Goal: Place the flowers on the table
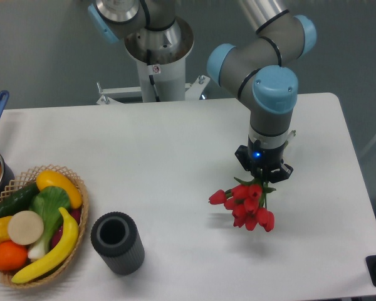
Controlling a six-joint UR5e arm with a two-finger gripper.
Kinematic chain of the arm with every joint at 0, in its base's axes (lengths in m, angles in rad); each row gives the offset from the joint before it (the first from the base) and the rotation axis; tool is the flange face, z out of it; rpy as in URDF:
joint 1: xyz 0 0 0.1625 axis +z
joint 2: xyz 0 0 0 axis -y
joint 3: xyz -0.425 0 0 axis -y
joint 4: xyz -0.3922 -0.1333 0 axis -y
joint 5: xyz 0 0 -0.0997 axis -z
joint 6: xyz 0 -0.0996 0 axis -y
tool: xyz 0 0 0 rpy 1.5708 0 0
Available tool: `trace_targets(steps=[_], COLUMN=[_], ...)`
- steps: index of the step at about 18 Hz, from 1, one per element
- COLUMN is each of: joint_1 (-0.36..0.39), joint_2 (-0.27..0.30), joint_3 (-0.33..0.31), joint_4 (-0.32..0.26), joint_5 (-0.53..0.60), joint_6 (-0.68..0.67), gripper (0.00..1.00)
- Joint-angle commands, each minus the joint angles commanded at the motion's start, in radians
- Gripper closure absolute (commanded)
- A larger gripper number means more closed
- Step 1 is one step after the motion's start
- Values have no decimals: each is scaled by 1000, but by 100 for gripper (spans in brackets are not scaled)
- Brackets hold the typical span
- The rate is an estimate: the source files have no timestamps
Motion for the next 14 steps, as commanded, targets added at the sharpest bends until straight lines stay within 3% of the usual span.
trace_targets(steps=[8, 12, 13, 14], joint_1=[-11, -28, -31, -35], joint_2=[-28, -44, -44, -46], joint_3=[0, 0, -3, -8], joint_4=[5, 6, 6, 11], joint_5=[-3, -3, -3, -2], joint_6=[-8, -12, -18, -31], gripper=[88, 75, 63, 22])
